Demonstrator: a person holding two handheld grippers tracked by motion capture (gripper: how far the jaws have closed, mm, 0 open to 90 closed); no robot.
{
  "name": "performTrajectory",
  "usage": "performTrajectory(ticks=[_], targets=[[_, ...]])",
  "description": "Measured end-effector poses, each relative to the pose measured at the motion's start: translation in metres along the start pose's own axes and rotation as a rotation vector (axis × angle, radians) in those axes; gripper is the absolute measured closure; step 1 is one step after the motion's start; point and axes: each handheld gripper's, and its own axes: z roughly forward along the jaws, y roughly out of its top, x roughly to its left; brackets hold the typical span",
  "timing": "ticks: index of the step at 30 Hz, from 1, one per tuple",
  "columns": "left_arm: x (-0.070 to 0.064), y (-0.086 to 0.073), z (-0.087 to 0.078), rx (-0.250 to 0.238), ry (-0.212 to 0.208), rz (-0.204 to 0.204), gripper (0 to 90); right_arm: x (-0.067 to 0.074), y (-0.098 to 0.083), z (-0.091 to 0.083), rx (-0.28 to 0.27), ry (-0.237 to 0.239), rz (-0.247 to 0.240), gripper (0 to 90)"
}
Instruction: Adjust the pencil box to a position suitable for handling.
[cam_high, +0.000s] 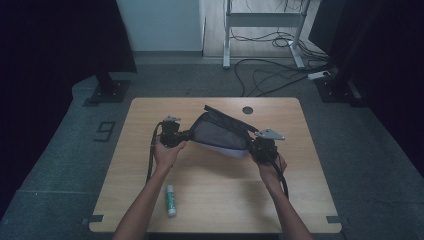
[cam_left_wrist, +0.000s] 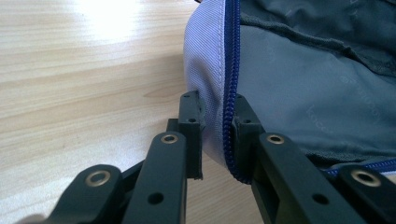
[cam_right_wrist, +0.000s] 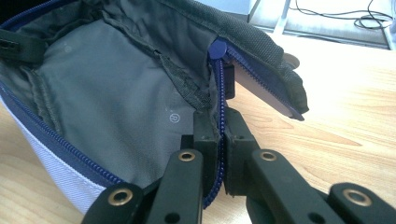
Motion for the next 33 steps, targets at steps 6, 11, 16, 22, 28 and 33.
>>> performTrajectory(ticks=[6,11,16,22,28,33], targets=[[0.001,-0.006,-0.003,0.0,-0.005,-0.004,78.6,0.005,-0.001,-0.005,-0.007,0.006,-0.016,85.2],[0.002,-0.01,-0.005,0.002,-0.001,-0.004,78.6,0.007,-0.003,-0.005,-0.004,0.012,-0.019,85.2],[0.003,-0.017,-0.008,0.008,0.002,-0.006,78.6,0.01,-0.007,-0.005,0.001,0.025,-0.021,85.2],[0.003,-0.025,-0.01,0.014,0.003,-0.003,78.5,0.013,-0.013,-0.007,0.003,0.037,-0.021,85.2],[0.0,-0.034,-0.016,0.016,0.003,0.002,78.3,0.016,-0.018,-0.011,0.004,0.05,-0.025,85.2],[-0.002,-0.041,-0.022,0.023,0.003,0.008,78.1,0.018,-0.019,-0.015,0.003,0.057,-0.03,85.3]])
